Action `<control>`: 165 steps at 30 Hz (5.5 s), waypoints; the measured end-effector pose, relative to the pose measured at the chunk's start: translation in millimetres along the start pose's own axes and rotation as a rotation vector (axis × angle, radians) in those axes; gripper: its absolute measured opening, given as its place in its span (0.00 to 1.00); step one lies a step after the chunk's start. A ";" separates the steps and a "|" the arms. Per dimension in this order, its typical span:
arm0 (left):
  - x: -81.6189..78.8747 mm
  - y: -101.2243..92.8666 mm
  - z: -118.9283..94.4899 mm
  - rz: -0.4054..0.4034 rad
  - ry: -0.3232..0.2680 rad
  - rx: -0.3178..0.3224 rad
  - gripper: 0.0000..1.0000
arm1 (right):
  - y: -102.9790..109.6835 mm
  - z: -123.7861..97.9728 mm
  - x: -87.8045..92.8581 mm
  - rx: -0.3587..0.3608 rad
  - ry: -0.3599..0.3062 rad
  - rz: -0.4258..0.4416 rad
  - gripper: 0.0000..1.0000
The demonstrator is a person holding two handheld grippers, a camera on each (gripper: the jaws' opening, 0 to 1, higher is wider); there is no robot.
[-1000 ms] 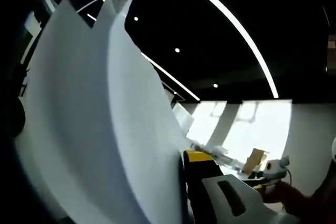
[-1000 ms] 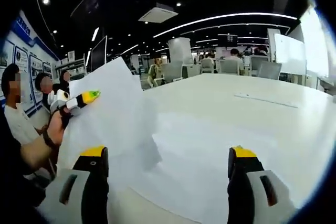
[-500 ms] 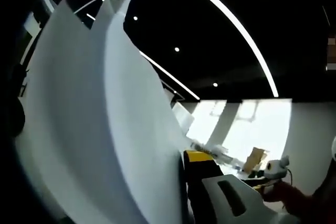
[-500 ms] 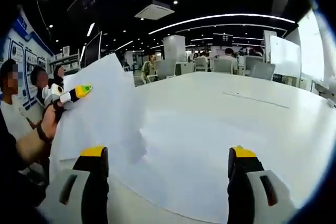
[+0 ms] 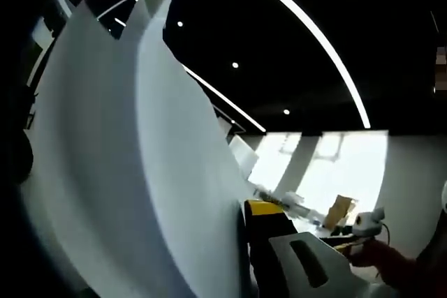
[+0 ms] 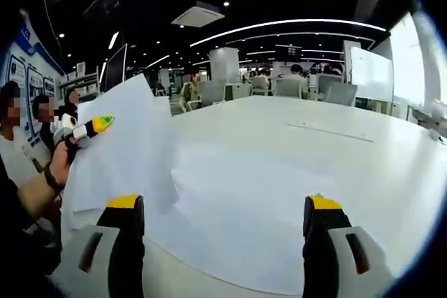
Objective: Organize the stack of printing papers by aligning and flattening the scattered papers on the table
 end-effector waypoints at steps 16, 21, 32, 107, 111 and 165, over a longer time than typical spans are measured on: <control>-0.1 0.6 -0.3 0.004 0.004 0.000 0.10 | -9.9 -6.0 1.7 0.046 -0.003 -0.005 0.90; 0.0 1.1 -0.7 0.006 0.005 -0.004 0.10 | -11.8 -8.2 -0.3 0.059 -0.007 -0.011 0.90; 1.4 1.1 0.0 0.009 0.012 -0.010 0.11 | -21.1 -14.2 -4.5 0.098 -0.022 -0.001 0.90; 1.7 0.0 0.7 0.014 0.015 -0.009 0.11 | -61.0 -39.7 20.7 0.292 -0.056 0.088 0.90; 2.0 -0.6 0.4 0.015 0.016 -0.011 0.11 | -57.0 -39.6 24.1 0.291 -0.056 0.088 0.90; 2.5 -0.8 0.3 0.029 0.023 -0.013 0.11 | -33.3 -30.9 51.9 0.296 0.051 0.098 0.84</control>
Point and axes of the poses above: the point that each gripper's makers call its tool centre point, and the gripper's own axes: z roughly forward along the fingers, y roughly to its left, x roughly out of its underside, the point moved 2 cm from there along -z, roughly backward along the fingers, and after that the axes turned 10 degrees about y, right-handed, at the moved point
